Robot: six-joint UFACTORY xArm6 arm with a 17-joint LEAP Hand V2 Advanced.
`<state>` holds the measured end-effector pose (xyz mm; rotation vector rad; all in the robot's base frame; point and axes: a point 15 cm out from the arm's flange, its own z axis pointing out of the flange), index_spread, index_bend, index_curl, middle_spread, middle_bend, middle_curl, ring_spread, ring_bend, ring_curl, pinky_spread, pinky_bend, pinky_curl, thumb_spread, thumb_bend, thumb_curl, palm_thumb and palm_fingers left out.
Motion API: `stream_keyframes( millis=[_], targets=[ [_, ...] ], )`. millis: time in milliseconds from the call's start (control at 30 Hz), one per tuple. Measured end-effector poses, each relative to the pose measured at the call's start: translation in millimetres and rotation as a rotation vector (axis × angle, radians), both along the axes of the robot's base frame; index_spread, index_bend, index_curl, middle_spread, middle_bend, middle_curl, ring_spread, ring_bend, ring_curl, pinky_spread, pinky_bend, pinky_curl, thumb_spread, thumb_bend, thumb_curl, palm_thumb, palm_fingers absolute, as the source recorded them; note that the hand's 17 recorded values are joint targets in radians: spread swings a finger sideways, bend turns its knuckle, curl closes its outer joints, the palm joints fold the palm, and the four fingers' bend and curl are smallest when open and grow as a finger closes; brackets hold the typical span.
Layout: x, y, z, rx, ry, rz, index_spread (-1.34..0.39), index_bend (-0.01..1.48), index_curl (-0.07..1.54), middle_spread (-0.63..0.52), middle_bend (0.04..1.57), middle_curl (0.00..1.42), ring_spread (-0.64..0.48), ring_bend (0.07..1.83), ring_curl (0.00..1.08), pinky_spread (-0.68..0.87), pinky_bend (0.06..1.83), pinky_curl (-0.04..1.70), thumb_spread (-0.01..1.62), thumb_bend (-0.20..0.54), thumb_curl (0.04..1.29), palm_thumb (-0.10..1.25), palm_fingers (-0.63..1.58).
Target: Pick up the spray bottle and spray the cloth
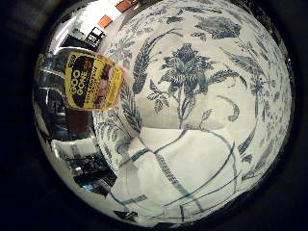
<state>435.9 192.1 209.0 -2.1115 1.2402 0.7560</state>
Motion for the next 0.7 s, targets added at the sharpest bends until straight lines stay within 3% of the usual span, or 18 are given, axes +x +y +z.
stream_keyframes(
  millis=[700],
  targets=[
    [1, -55, 35, -0.053, -0.064, -0.024, -0.32, 0.18, 0.37, -0.11, 0.4, 0.45, -0.09, 0.58, 0.34, 0.21, 0.59, 0.19, 1.02, -0.024, 0.37, 0.74, 0.31]
  ],
)
